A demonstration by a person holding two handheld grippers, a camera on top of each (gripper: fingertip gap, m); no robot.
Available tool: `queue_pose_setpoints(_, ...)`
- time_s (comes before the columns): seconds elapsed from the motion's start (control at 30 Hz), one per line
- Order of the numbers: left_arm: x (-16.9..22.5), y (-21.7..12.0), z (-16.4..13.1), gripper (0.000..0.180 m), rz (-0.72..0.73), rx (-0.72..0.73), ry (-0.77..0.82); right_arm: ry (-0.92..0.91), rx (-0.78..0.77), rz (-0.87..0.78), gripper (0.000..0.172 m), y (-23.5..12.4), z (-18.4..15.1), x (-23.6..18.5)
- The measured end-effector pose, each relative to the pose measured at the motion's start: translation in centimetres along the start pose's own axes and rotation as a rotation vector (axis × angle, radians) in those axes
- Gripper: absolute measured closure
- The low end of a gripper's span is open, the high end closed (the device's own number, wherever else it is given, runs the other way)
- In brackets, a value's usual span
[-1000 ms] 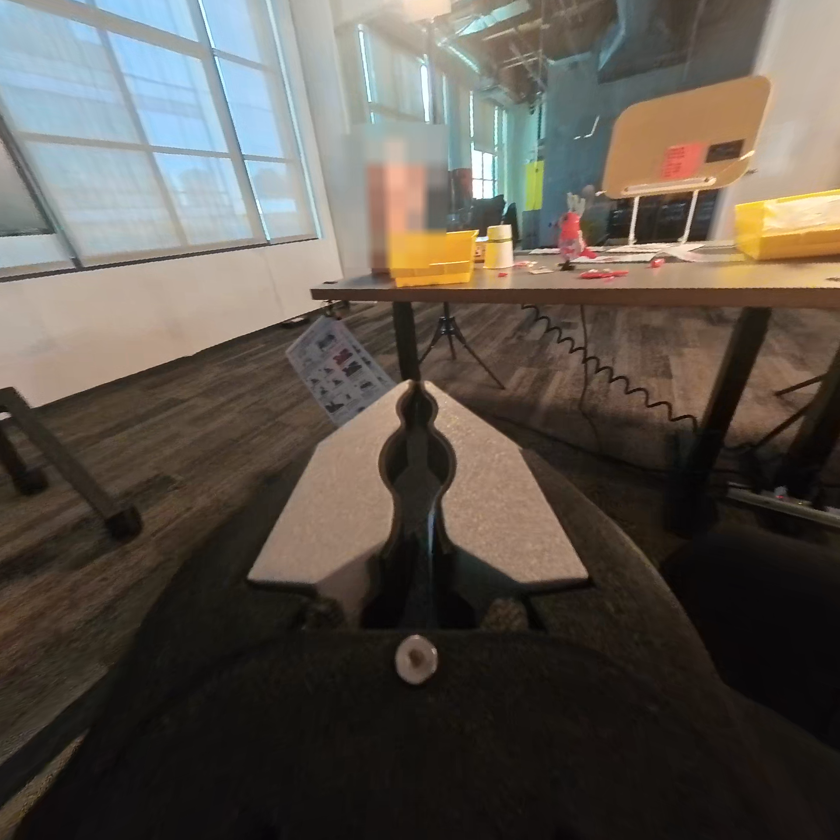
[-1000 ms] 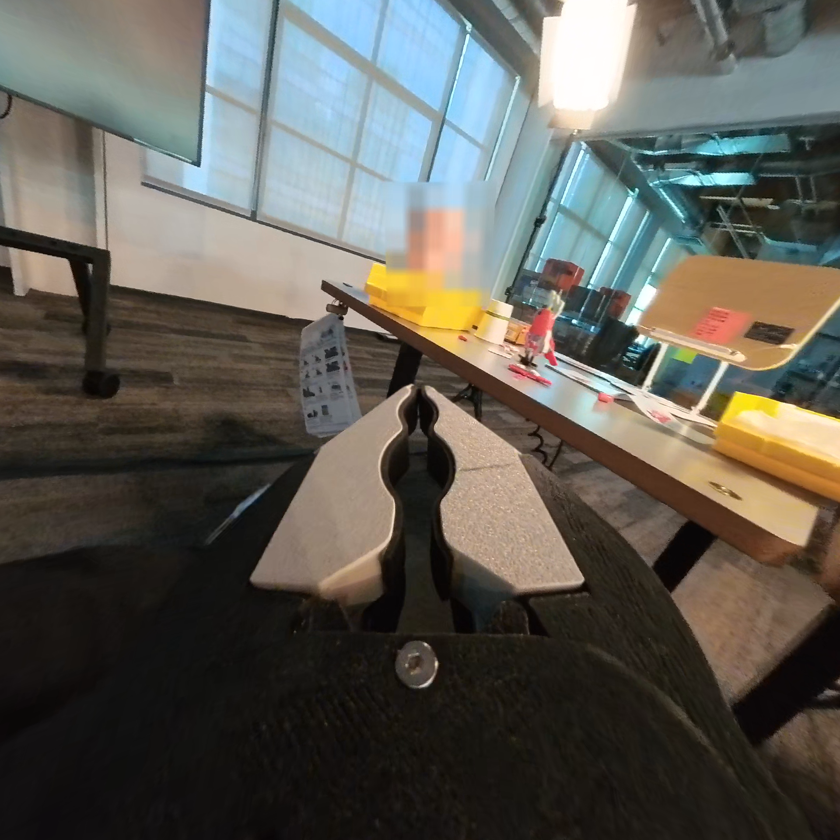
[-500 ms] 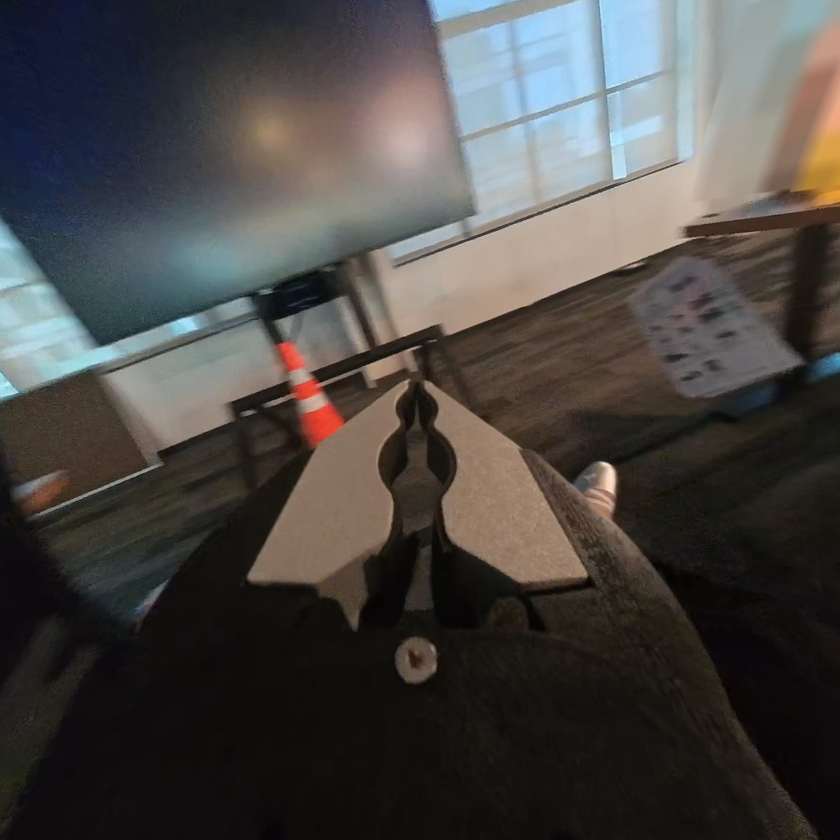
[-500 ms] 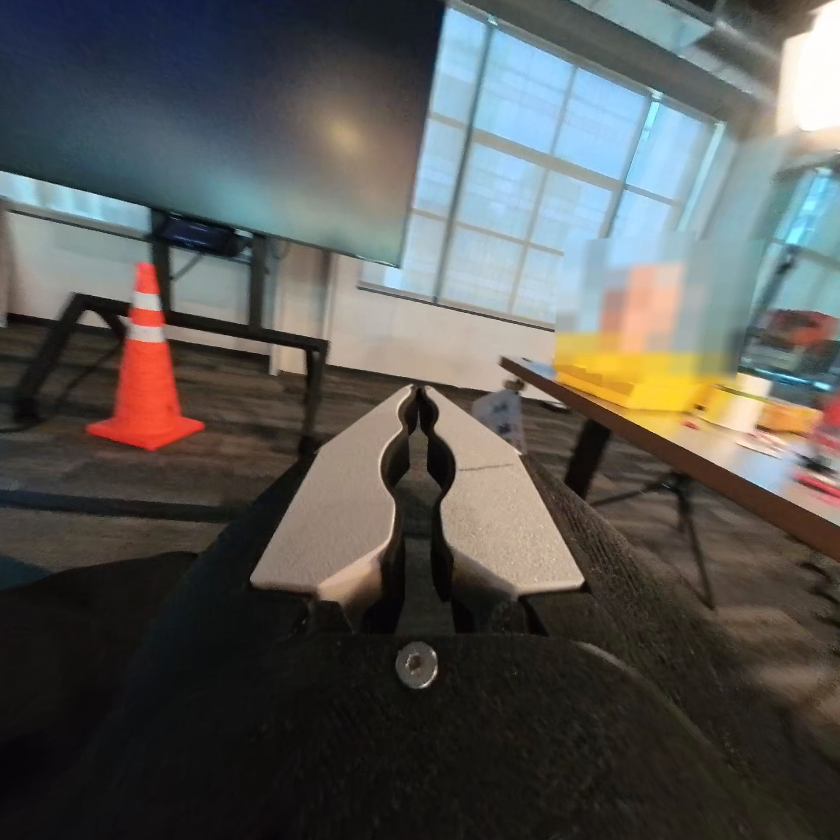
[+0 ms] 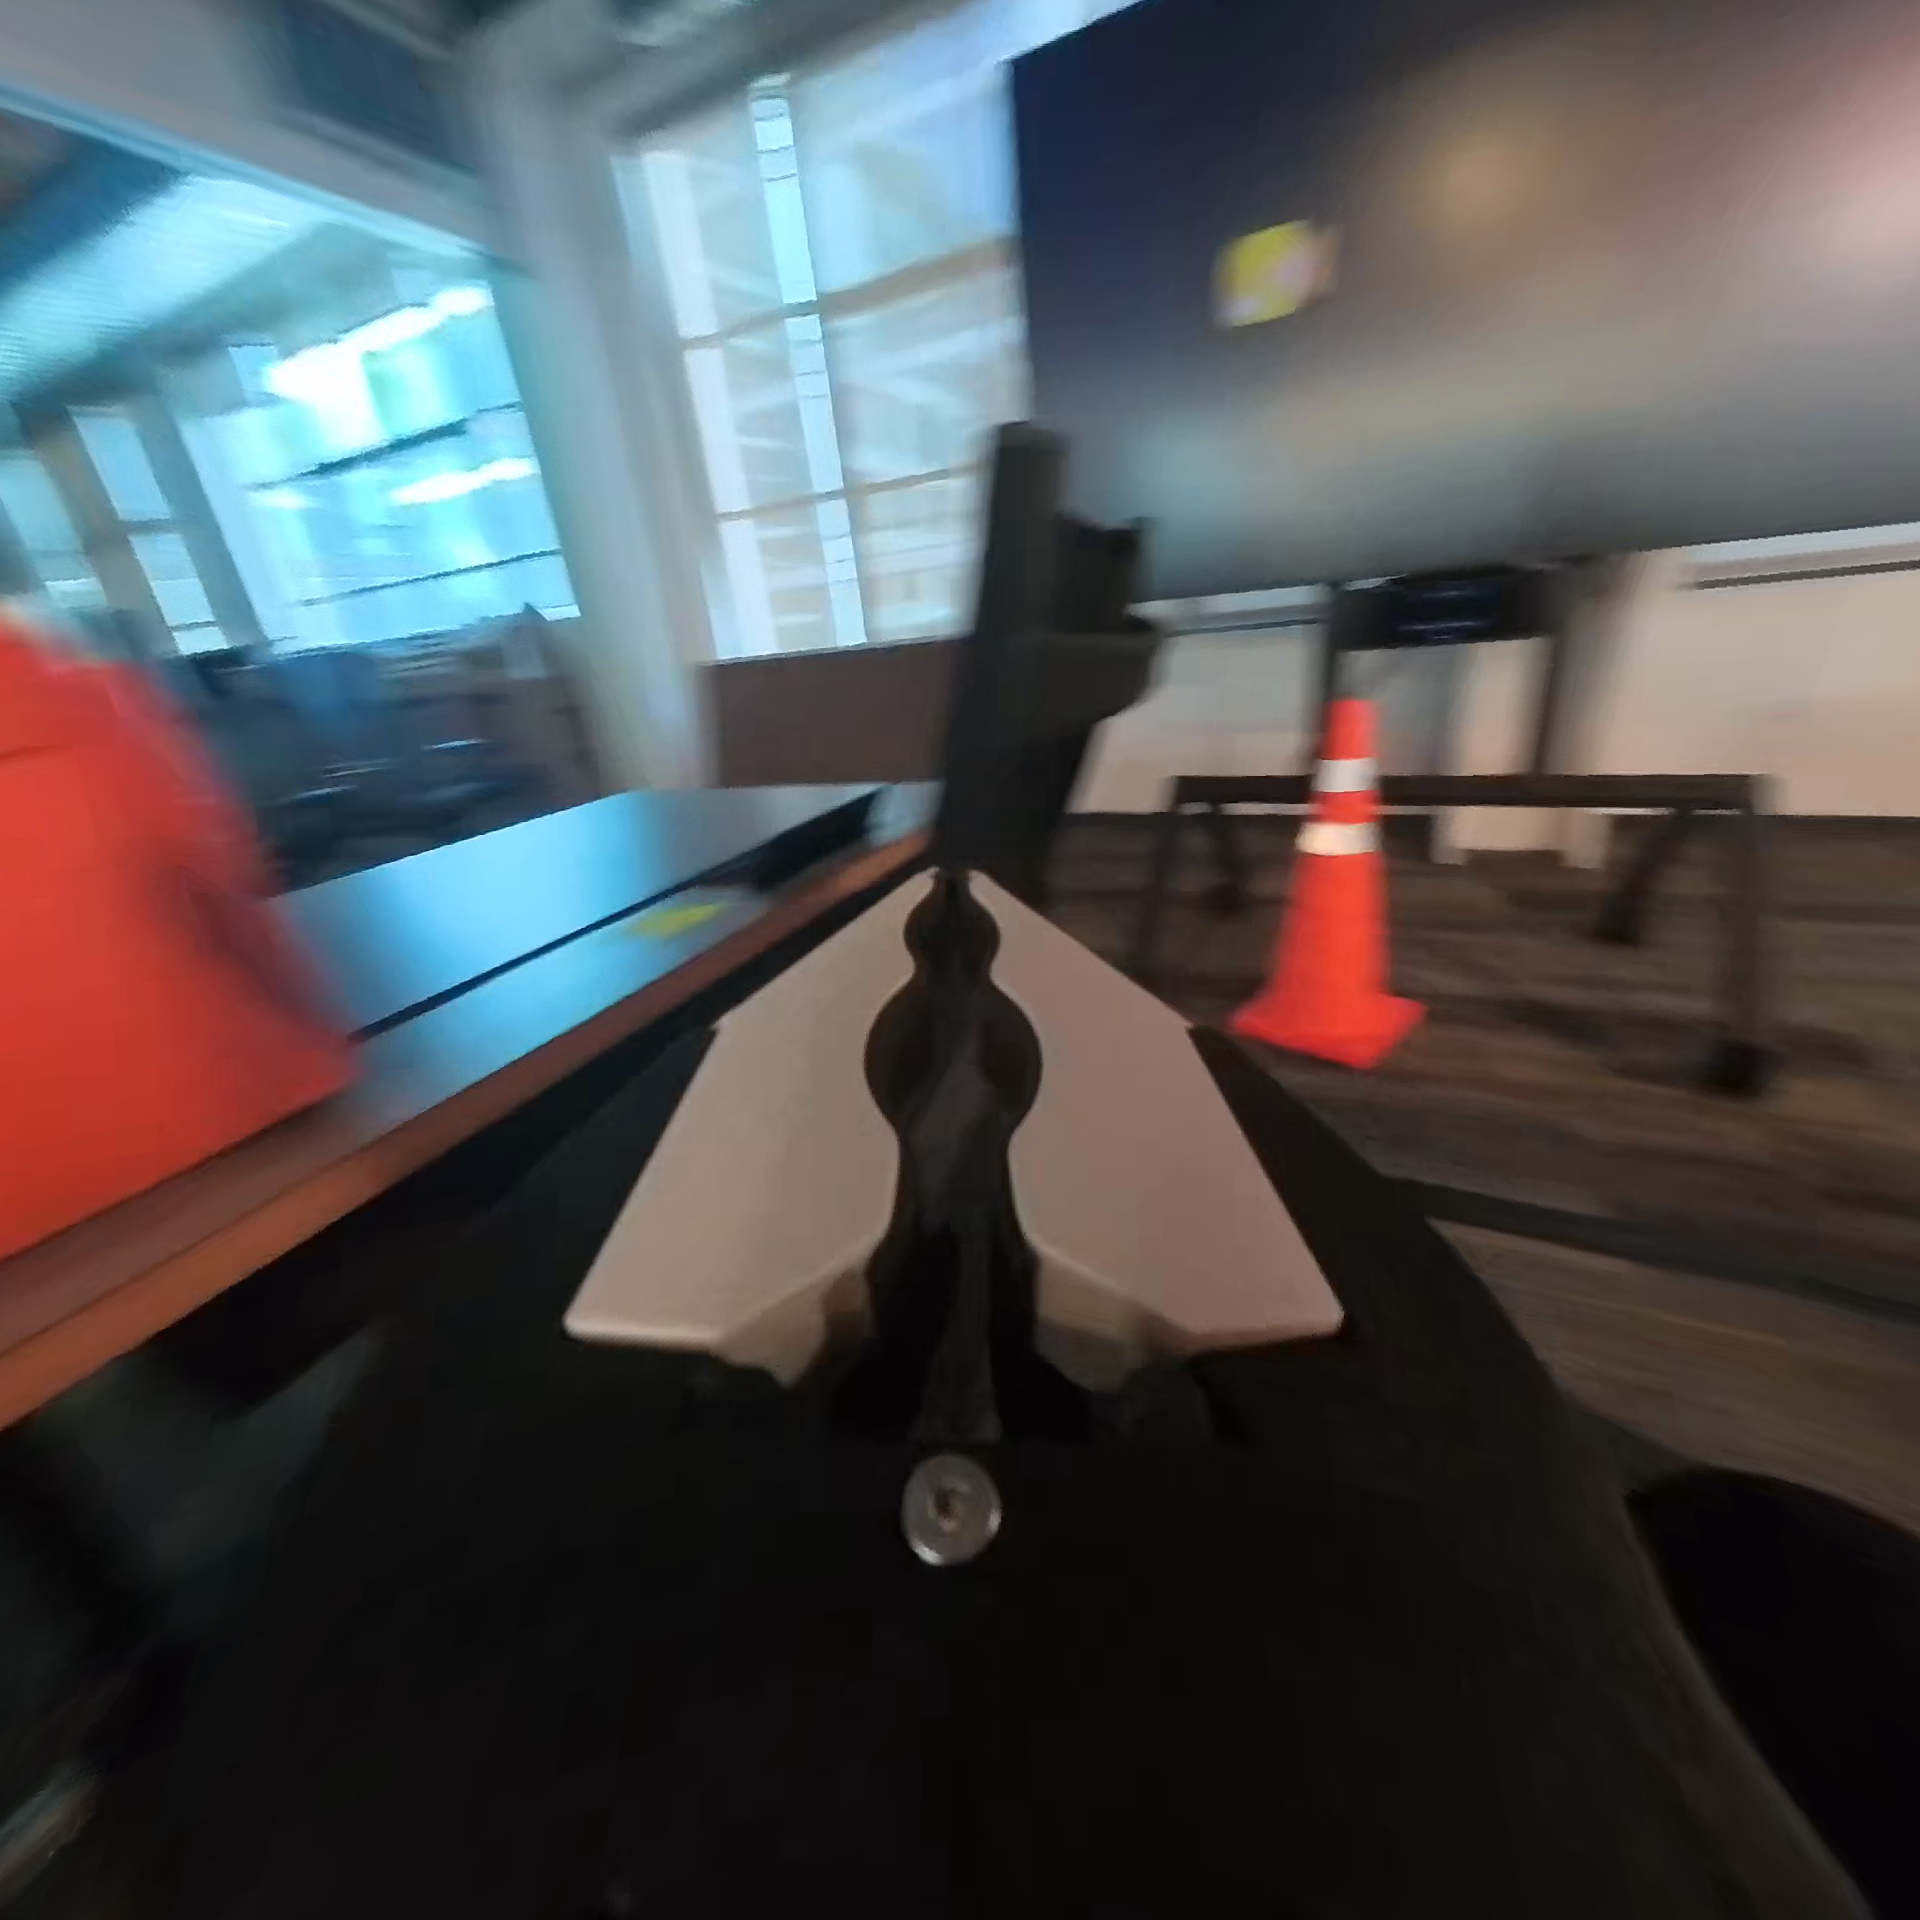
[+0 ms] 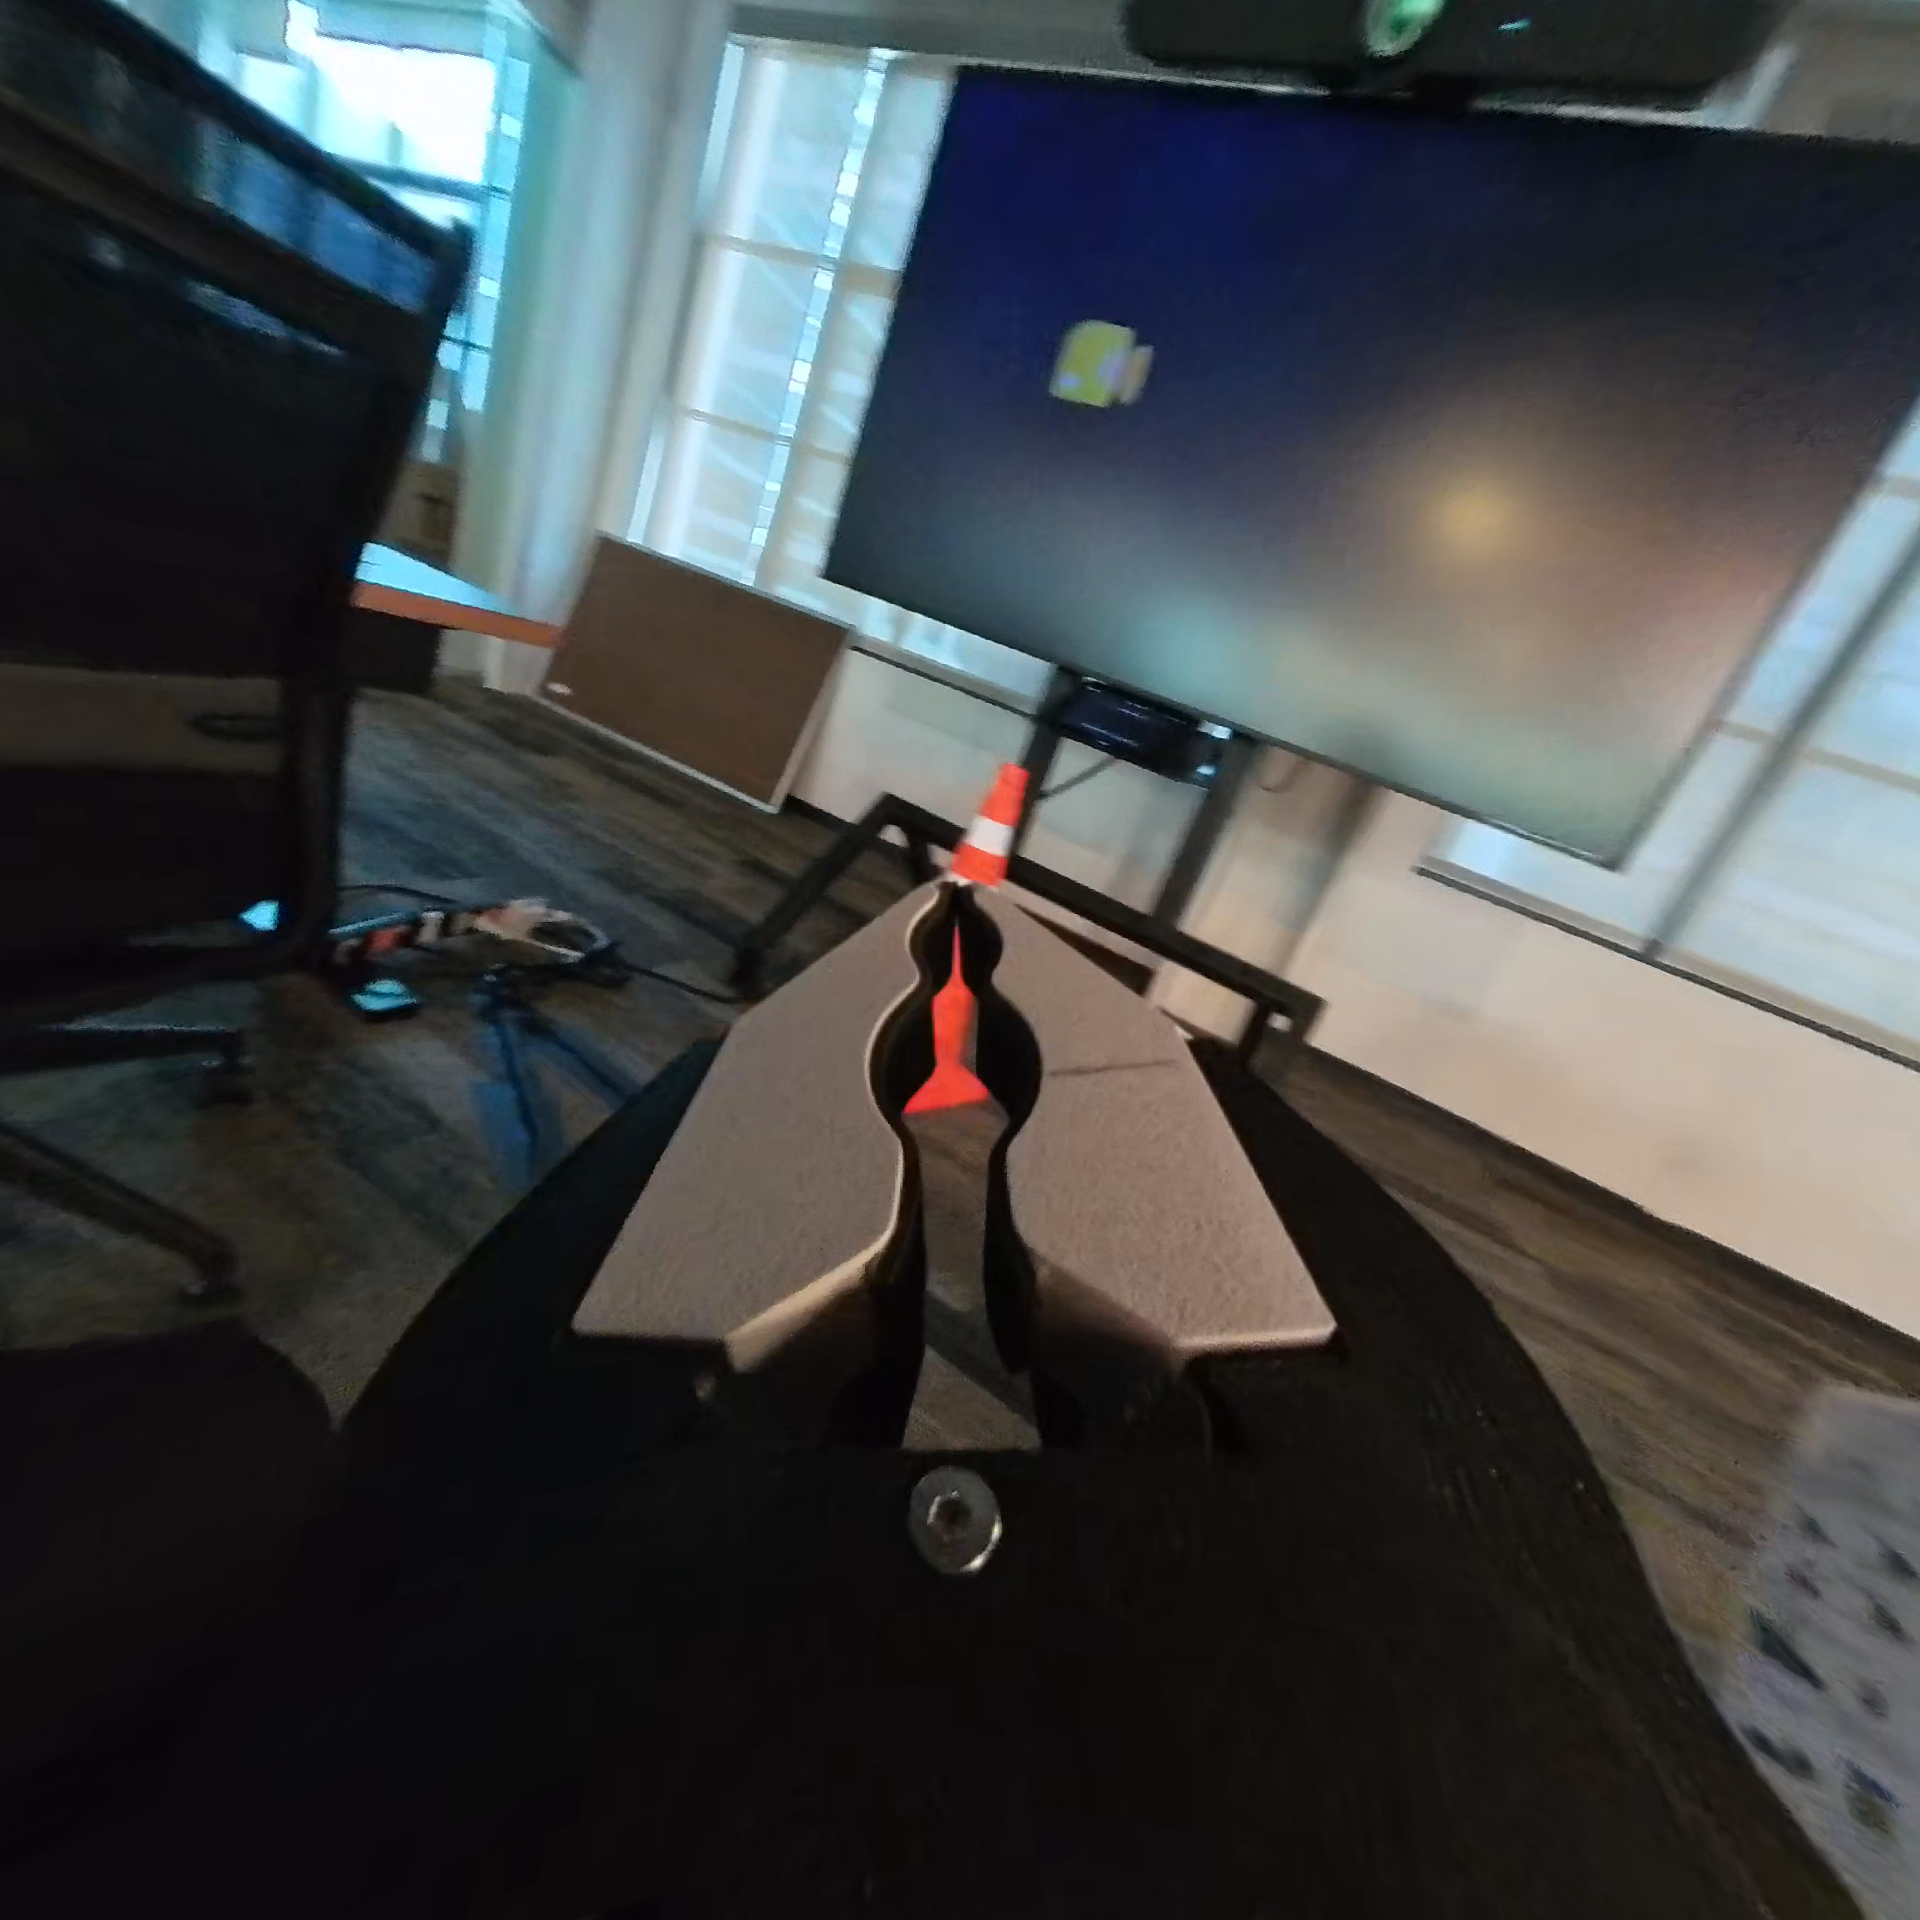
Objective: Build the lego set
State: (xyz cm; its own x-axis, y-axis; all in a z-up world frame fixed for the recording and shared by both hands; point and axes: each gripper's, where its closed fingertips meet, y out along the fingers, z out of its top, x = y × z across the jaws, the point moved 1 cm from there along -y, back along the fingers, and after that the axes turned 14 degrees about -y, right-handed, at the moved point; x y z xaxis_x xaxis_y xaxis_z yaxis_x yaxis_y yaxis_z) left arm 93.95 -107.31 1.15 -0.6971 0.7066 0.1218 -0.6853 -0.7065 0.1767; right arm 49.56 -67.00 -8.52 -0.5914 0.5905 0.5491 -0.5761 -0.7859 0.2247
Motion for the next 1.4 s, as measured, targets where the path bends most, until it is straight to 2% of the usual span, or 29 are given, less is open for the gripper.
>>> queue_pose_setpoints(0.17, -6.7, -7.6, 0.1, 0.18, 0.25, -0.041, 0.071, 0.062, 0.084, 0.214, 0.172, 5.6, 2.0, -8.1)
queue_pose_setpoints(0.37, -12.4, -18.2, 1.2, 0.18, 0.536, -0.067, 0.114, 0.106, 0.228, 0.471, 0.172, 10.7, 7.6, -19.0)
queue_pose_setpoints(0.53, -13.9, -29.1, 2.4, 0.18, 0.796, -0.079, 0.17, 0.16, 0.361, 0.69, 0.172, 11.5, 12.8, -28.3)
queue_pose_setpoints(0.67, -11.6, -39.6, 4.9, 0.18, 1.077, -0.054, 0.282, 0.249, 0.485, 0.939, 0.172, 9.8, 18.4, -37.2)
queue_pose_setpoints(0.73, -9.5, -44.9, 5.8, 0.18, 1.21, -0.071, 0.318, 0.282, 0.566, 1.061, 0.172, 8.1, 22.0, -41.6)
queue_pose_setpoints(0.83, -5.8, -52.0, 6.5, 0.18, 1.373, -0.071, 0.289, 0.362, 0.696, 1.219, 0.172, 4.4, 27.9, -47.2)
queue_pose_setpoints(0.97, -0.8, -59.1, 6.2, 0.18, 1.557, -0.055, 0.24, 0.44, 0.844, 1.452, 0.172, -3.2, 34.6, -52.9)
queue_pose_setpoints(1.2, 8.7, -68.0, 4.2, 0.18, 1.869, -0.093, 0.185, 0.449, 1.034, 1.805, 0.17, -17.5, 40.5, -58.7)
queue_pose_setpoints(1.3, 13.4, -70.8, 3.2, 0.18, 1.957, -0.03, 0.065, 0.468, 1.092, 1.931, 0.17, -23.3, 43.2, -59.8)
queue_pose_setpoints(1.4, 19.7, -73.5, 3.0, 0.18, 2.096, 0.043, 0.053, 0.497, 1.152, 2.039, 0.17, -29.5, 45.9, -59.9)
